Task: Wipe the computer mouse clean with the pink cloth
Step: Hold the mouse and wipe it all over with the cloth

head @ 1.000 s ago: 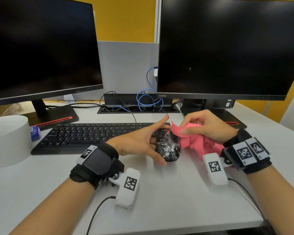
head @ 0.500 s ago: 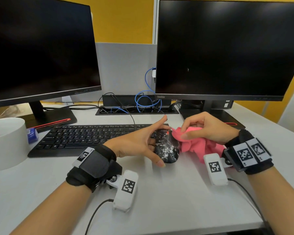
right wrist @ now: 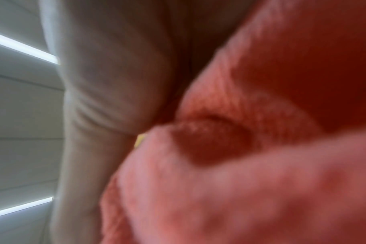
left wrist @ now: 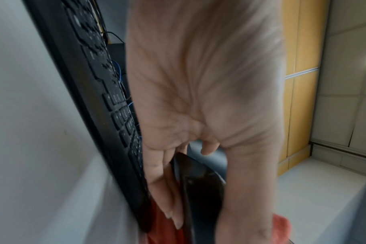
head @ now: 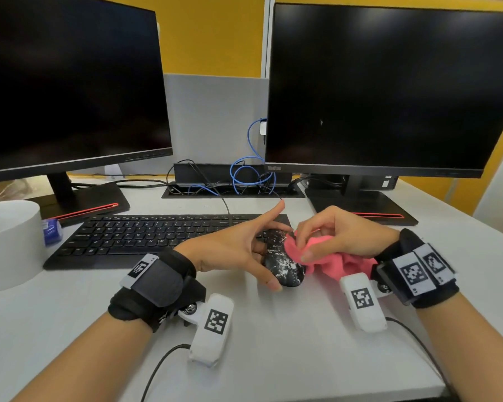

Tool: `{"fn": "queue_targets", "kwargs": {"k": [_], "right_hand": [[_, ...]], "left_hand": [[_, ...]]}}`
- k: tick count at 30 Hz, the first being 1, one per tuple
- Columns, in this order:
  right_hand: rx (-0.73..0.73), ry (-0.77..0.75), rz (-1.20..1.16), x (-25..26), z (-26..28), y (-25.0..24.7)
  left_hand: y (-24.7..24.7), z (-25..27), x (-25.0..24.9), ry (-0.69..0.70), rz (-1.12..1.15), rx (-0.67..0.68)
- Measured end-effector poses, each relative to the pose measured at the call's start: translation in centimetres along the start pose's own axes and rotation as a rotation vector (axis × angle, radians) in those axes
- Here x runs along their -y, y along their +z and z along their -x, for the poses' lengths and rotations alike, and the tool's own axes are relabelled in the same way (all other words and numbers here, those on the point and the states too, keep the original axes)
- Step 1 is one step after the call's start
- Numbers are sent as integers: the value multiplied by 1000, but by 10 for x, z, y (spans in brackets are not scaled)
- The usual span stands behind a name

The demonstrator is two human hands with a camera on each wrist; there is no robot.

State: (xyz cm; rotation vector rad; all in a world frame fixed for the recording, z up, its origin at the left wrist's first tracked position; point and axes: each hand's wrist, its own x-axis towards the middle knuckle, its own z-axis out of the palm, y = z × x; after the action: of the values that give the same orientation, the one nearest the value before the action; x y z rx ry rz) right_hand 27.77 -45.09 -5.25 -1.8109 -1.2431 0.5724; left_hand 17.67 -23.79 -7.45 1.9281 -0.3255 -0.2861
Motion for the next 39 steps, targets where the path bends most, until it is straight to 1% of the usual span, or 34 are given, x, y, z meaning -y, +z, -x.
{"fn": "queue_targets", "kwargs": {"k": [2,5,7,10,12,14,15,18,19,22,23,25,27,30,31,33,35,36,38,39], "right_hand": [[-31,9,48,0,3,-7],[-140,-30,-54,-1,-1,-4],[-122,-33,-62,-1,-4,2],[-75,-27,-2,0,0,-3],[-116,-32,-14,0,2,-7],[-162,-53,-87,0,-1,-3],[-149,-61,-90,0,-2,0],[-7,-29,25,0,1,-4],[3,-14,47,0,4,-9],[-123,-56,-15,2,7,-16],[-135,-80,-34,3,5,-12],[-66,-95,2,2,2,-4],[-18,-69,66,3,4,-6],[-110,-66,-2,5,8,-15],[-118,-78,-32,6,7,-13],[-54,-87,-45,5,3,-4],[-14,-83,25,6,1,-2],[-36,-91,34,5,2,-6],[-97,-105,-30,5,3,-10],[-92,-108,-68,6,3,-8]], "left_hand": [[1,0,-1,-10,15,-10],[1,0,-2,-14,32,-15],[0,0,-2,-13,24,-12],[0,1,-2,-16,24,-15],[1,0,-2,-10,35,-23],[1,0,-2,-6,40,-20],[1,1,-2,-4,36,-17],[0,1,-2,-13,17,-22],[0,1,-2,-16,20,-32],[-1,0,-2,-19,29,-45],[-1,0,-1,-17,26,-41],[-1,0,-2,-21,5,-37],[-2,1,-2,-29,5,-33],[-2,0,-1,-39,29,-32],[-2,0,-1,-38,17,-28],[-2,0,-1,-42,-15,-20],[-2,-1,0,-52,-12,-13],[-2,-1,0,-61,1,-12],[-2,-2,0,-65,15,-12],[-3,-1,0,-63,7,-13]]}}
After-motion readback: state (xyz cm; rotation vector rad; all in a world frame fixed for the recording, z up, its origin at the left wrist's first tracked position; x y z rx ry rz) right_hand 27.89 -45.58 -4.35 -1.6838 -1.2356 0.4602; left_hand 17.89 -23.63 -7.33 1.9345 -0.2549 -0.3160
